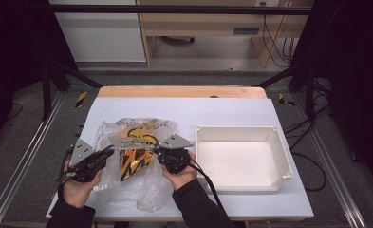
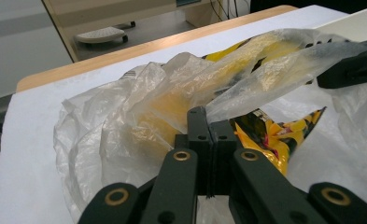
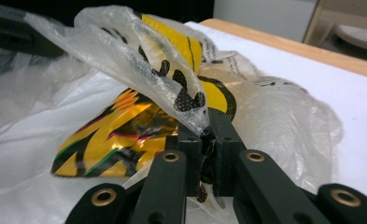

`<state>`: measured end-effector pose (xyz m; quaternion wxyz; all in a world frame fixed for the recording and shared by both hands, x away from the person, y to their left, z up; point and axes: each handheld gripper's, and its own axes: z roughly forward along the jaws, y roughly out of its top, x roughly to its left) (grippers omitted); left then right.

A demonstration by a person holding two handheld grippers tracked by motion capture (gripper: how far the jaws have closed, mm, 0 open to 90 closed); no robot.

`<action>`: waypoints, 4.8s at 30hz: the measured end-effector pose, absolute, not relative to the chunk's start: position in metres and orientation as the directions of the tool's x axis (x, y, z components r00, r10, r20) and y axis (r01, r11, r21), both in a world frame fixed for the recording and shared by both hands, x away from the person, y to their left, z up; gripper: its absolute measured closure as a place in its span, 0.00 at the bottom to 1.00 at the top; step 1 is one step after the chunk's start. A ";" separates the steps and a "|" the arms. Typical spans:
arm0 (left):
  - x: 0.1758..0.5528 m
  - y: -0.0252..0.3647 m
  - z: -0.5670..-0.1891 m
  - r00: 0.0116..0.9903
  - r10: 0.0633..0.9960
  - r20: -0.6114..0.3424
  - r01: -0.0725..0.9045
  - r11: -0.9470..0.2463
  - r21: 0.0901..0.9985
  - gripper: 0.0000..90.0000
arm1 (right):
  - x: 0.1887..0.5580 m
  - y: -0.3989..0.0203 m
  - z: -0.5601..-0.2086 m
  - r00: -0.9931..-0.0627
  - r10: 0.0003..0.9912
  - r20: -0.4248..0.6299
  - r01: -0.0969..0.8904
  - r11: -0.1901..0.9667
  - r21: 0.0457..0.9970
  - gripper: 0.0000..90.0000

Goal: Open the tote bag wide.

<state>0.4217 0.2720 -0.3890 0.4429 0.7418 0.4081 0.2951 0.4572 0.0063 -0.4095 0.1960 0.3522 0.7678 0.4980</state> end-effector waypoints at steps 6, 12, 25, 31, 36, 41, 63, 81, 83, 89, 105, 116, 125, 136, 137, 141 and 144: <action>0.440 0.265 -0.392 0.478 0.872 0.102 0.367 -0.304 0.879 0.99 | 0.468 0.007 -0.412 -0.639 0.769 0.026 0.349 0.259 0.901 0.95; 0.460 0.262 -0.404 0.462 0.879 0.117 0.409 -0.328 0.852 0.99 | 0.485 0.012 -0.423 -0.600 0.800 0.004 0.392 0.290 0.873 0.93; 0.482 0.267 -0.428 0.451 0.885 0.115 0.457 -0.340 0.822 0.97 | 0.513 0.024 -0.453 -0.578 0.815 -0.034 0.450 0.354 0.820 0.87; 0.480 0.273 -0.423 0.460 0.887 0.044 0.448 -0.274 0.851 0.81 | 0.510 0.019 -0.446 -0.577 0.816 -0.038 0.434 0.346 0.832 0.81; 0.461 0.286 -0.406 0.474 0.880 -0.006 0.411 -0.215 0.886 0.59 | 0.503 0.014 -0.434 -0.597 0.802 0.003 0.418 0.308 0.854 0.96; 0.439 0.288 -0.401 0.498 0.867 0.010 0.435 -0.260 0.862 0.48 | 0.499 0.016 -0.425 -0.595 0.804 0.004 0.401 0.292 0.868 0.97; 0.409 0.277 -0.434 0.499 0.863 0.076 0.561 -0.389 0.731 0.84 | 0.499 0.003 -0.405 -0.573 0.819 0.037 0.349 0.203 0.915 0.96; 0.474 0.304 -0.428 0.347 0.931 0.115 0.527 -0.295 0.797 1.00 | 0.517 0.017 -0.432 -0.542 0.838 -0.064 0.394 0.321 0.862 0.91; 0.478 0.304 -0.433 0.345 0.932 0.111 0.538 -0.293 0.790 1.00 | 0.520 0.018 -0.435 -0.537 0.840 -0.071 0.404 0.330 0.853 0.91; 0.482 0.305 -0.447 0.361 0.929 0.085 0.572 -0.292 0.766 1.00 | 0.531 0.024 -0.455 -0.535 0.839 -0.097 0.457 0.384 0.802 0.78; 0.478 0.309 -0.445 0.370 0.928 0.045 0.552 -0.258 0.793 1.00 | 0.433 0.004 -0.405 -0.758 0.652 0.004 0.289 0.331 0.898 0.44; 0.476 0.313 -0.445 0.359 0.933 0.041 0.553 -0.248 0.796 1.00 | 0.435 0.007 -0.439 -0.710 0.704 -0.025 0.388 0.421 0.820 0.88; 0.478 0.311 -0.446 0.363 0.931 0.044 0.552 -0.253 0.794 1.00 | 0.425 -0.018 -0.428 -0.578 0.799 -0.168 0.397 0.454 0.798 0.96; 0.481 0.311 -0.450 0.363 0.931 0.048 0.563 -0.260 0.784 1.00 | 0.430 -0.003 -0.462 -0.533 0.798 -0.280 0.463 0.552 0.694 0.94; 0.481 0.312 -0.450 0.359 0.932 0.050 0.562 -0.259 0.786 1.00 | 0.434 -0.001 -0.467 -0.511 0.808 -0.292 0.471 0.548 0.692 0.95; 0.482 0.313 -0.451 0.358 0.933 0.050 0.568 -0.260 0.781 1.00 | 0.434 0.004 -0.469 -0.460 0.827 -0.323 0.490 0.540 0.684 0.96; 0.482 0.312 -0.452 0.357 0.933 0.053 0.572 -0.263 0.777 1.00 | 0.435 0.006 -0.473 -0.464 0.823 -0.328 0.497 0.548 0.673 0.96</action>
